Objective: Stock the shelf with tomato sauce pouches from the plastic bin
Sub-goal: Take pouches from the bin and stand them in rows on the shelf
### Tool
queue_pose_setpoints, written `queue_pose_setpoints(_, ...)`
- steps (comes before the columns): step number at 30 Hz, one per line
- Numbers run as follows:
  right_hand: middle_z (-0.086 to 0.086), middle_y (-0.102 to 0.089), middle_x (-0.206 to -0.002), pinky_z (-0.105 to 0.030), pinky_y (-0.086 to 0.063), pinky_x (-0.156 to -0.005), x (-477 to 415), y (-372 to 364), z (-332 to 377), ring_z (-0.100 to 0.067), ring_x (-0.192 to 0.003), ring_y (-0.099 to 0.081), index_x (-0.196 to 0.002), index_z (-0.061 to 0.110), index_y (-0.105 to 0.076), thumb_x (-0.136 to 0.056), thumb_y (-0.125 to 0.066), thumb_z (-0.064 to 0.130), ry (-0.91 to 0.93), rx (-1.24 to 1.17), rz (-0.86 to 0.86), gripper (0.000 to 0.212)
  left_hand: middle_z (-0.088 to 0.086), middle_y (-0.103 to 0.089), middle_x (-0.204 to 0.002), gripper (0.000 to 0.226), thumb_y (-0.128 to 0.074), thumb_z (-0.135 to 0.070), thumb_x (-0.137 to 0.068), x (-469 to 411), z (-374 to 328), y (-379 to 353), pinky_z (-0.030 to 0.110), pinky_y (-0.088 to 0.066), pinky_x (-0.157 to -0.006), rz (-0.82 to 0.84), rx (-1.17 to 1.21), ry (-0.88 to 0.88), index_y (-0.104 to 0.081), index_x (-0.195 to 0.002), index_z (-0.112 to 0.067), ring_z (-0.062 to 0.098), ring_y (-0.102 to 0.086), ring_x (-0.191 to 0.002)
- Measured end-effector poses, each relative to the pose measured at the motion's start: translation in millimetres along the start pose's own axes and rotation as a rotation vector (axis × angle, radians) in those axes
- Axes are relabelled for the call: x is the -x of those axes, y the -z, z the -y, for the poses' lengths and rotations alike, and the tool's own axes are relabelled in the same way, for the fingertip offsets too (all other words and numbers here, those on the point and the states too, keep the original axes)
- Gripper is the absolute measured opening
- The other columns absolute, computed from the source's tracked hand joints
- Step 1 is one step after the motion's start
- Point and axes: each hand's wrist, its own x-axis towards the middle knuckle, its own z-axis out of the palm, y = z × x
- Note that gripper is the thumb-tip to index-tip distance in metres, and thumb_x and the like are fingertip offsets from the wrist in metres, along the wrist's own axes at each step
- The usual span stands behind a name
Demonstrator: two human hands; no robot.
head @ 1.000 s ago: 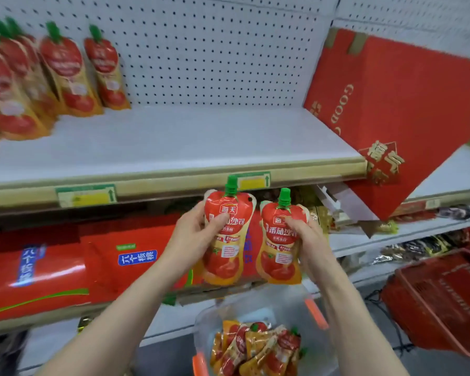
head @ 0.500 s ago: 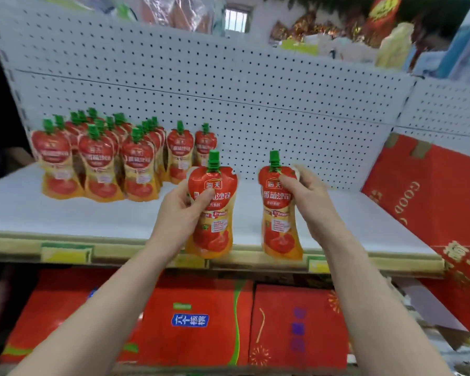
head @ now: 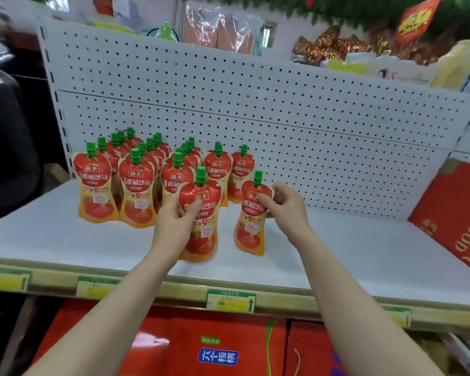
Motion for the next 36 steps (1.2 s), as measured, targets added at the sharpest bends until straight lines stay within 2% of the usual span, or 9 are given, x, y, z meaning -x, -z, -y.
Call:
queue_pose_setpoints(3, -0.016, -0.073, -0.086, -0.047, -0.060, -0.076, -8.3, -0.3, -10.2, -0.026, -0.083, -0.074, -0.085, 0.003, -0.050, -0.091, -0.069, 0.020, -0.018, -0.073, 0.024, 0.026, -0.008, -0.070, -0.112, 0.028, -0.061, -0.030, -0.093, -5.6, 7.3, -1.3, 0.045, -0.054, -0.094, 0.008, -0.006, 0.009, -0.061, -0.121, -0.028, 0.012, -0.065, -0.106)
queue_pose_setpoints(5, -0.010, -0.076, -0.092, -0.043, -0.061, -0.078, -10.9, 1.5, -18.8, -0.023, -0.087, -0.074, -0.095, 0.008, -0.060, -0.087, -0.074, 0.017, -0.044, -0.073, 0.087, 0.019, -0.009, -0.070, -0.112, 0.031, -0.060, -0.031, -0.093, -7.1, 11.2, -2.0, 0.045, -0.054, -0.094, 0.006, -0.015, 0.013, -0.060, -0.123, -0.026, 0.012, -0.065, -0.106)
queue_pose_setpoints(7, -0.006, -0.077, -0.097, -0.042, -0.061, -0.081, -14.4, 1.2, -27.4, -0.022, -0.092, -0.074, -0.102, 0.014, -0.068, -0.081, -0.079, 0.014, -0.083, -0.088, 0.132, 0.024, -0.010, -0.070, -0.112, 0.034, -0.060, -0.032, -0.093, -7.5, 12.8, -2.1, 0.044, -0.054, -0.093, 0.001, -0.019, 0.011, -0.059, -0.126, -0.025, 0.011, -0.065, -0.105)
queue_pose_setpoints(14, 0.000, -0.075, -0.094, -0.035, -0.059, -0.081, -49.7, -36.2, -30.5, -0.017, -0.089, -0.071, -0.089, 0.022, -0.070, -0.083, -0.077, 0.011, -0.056, -0.161, 0.100, 0.015, -0.011, -0.072, -0.108, 0.032, -0.062, -0.036, -0.090, -15.9, 17.6, 9.3, 0.045, -0.053, -0.094, -0.045, 0.011, 0.042, -0.062, -0.121, -0.030, 0.011, -0.066, -0.104)
queue_pose_setpoints(17, -0.003, -0.072, -0.106, -0.038, -0.057, -0.088, -75.2, -59.1, -31.4, -0.020, -0.098, -0.068, -0.107, 0.018, -0.067, -0.090, -0.070, 0.011, -0.061, -0.160, 0.196, 0.018, -0.011, -0.072, -0.108, 0.033, -0.062, -0.039, -0.086, -19.9, 18.8, 15.0, 0.043, -0.054, -0.093, -0.049, 0.029, 0.042, -0.063, -0.119, -0.032, 0.010, -0.067, -0.104)
queue_pose_setpoints(21, -0.001, -0.072, -0.107, -0.027, -0.057, -0.075, -105.6, -81.1, -29.2, -0.016, -0.096, -0.069, -0.118, 0.013, -0.065, -0.090, -0.068, 0.008, -0.036, -0.206, 0.260, 0.028, -0.012, -0.073, -0.107, 0.031, -0.061, -0.036, -0.086, -24.5, 20.5, 18.8, 0.035, -0.055, -0.088, -0.057, 0.059, 0.017, -0.063, -0.116, -0.032, 0.008, -0.068, -0.101)
queue_pose_setpoints(25, -0.001, -0.074, -0.103, -0.028, -0.057, -0.076, -126.5, -98.8, -30.3, -0.014, -0.094, -0.071, -0.108, 0.015, -0.070, -0.086, -0.072, 0.004, -0.058, -0.251, 0.184, 0.024, -0.011, -0.073, -0.107, 0.027, -0.061, -0.031, -0.088, -28.0, 23.2, 19.7, 0.032, -0.054, -0.086, -0.065, 0.074, 0.014, -0.064, -0.115, -0.033, 0.009, -0.068, -0.102)
queue_pose_setpoints(31, -0.004, -0.075, -0.102, -0.025, -0.059, -0.075, -136.4, -108.8, -41.4, -0.015, -0.093, -0.073, -0.109, 0.008, -0.070, -0.085, -0.072, 0.000, 0.010, -0.321, 0.146, 0.026, -0.011, -0.074, -0.102, 0.022, -0.060, -0.021, -0.091, -29.2, 24.8, 14.6, 0.020, -0.057, -0.075, -0.045, 0.087, 0.004, -0.064, -0.112, -0.028, 0.006, -0.070, -0.095)
queue_pose_setpoints(36, -0.005, -0.075, -0.105, -0.034, -0.061, -0.081, -137.6, -107.1, -43.1, -0.017, -0.096, -0.072, -0.111, 0.010, -0.067, -0.085, -0.073, 0.003, 0.014, -0.319, 0.175, 0.028, -0.014, -0.073, -0.103, 0.022, -0.061, -0.024, -0.090, -28.5, 26.8, 10.6, 0.017, -0.056, -0.074, -0.013, 0.071, -0.002, -0.064, -0.110, -0.032, 0.003, -0.069, -0.097)
